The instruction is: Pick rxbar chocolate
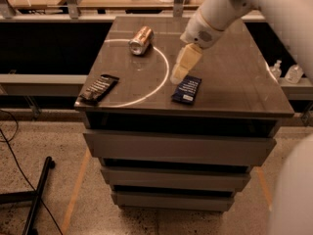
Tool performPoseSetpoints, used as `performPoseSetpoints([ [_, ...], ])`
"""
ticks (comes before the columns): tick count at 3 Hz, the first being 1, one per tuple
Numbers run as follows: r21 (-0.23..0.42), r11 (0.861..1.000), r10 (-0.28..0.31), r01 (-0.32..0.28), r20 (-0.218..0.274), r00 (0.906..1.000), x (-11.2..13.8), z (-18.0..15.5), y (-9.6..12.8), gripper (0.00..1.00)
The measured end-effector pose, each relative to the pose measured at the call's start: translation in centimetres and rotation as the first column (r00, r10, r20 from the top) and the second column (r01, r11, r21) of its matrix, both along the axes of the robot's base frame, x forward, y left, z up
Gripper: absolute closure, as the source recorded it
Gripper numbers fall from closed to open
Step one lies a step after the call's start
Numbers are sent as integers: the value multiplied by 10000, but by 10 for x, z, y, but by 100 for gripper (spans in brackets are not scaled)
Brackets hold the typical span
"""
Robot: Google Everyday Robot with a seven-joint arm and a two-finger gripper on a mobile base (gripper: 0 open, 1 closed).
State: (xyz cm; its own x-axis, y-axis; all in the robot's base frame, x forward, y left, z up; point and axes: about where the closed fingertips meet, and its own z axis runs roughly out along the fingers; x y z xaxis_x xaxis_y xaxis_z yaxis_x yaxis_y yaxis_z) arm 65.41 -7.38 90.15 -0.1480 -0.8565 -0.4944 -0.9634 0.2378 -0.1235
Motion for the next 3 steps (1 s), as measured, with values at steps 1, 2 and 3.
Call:
performPoseSetpoints([
  [1,706,9974,155,-116,-540,9984,36,-29,59,0],
  [2,1073,9942,87,-3,-776,9969,52,-41,105,0],
  [3,1073,9942,89,-5,-778,9969,52,-41,105,0],
])
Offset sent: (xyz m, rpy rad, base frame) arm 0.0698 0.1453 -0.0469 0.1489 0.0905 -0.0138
